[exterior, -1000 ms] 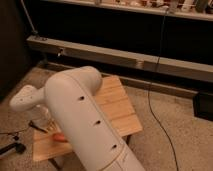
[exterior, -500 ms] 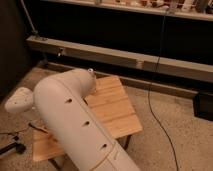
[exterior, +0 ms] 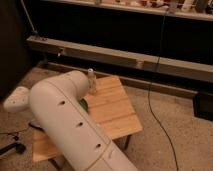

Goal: Push the eraser across the table

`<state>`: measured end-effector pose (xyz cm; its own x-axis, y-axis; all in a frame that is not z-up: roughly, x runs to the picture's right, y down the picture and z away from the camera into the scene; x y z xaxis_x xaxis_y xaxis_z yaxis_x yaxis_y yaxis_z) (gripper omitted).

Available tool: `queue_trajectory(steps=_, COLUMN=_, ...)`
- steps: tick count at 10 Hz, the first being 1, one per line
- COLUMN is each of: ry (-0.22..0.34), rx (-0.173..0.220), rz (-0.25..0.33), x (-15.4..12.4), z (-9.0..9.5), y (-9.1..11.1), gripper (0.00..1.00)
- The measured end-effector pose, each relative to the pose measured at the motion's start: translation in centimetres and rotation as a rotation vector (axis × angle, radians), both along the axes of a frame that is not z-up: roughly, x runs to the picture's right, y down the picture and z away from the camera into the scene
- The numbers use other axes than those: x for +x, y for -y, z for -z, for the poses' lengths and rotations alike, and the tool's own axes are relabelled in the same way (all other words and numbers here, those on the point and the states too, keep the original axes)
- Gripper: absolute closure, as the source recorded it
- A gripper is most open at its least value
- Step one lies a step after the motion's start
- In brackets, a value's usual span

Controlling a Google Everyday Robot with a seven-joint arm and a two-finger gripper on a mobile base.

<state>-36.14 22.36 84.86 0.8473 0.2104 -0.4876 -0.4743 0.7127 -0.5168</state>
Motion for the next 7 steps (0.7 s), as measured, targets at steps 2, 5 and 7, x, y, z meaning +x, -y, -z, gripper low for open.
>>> queue_trajectory(steps=2, ry=0.066, rx=0.016, rz=-0.021, x=-2.4, z=0.4, y=0.7, gripper=1.00)
queue_trajectory(steps=5, ry=0.087, rx=0.041, rz=-0.002, x=-3.1, z=0.2, y=1.4, gripper=1.00)
queue_trajectory(steps=7, ry=0.020, rx=0.059, rz=0.065, x=-1.6, z=0.1, y=2.0, gripper=1.00)
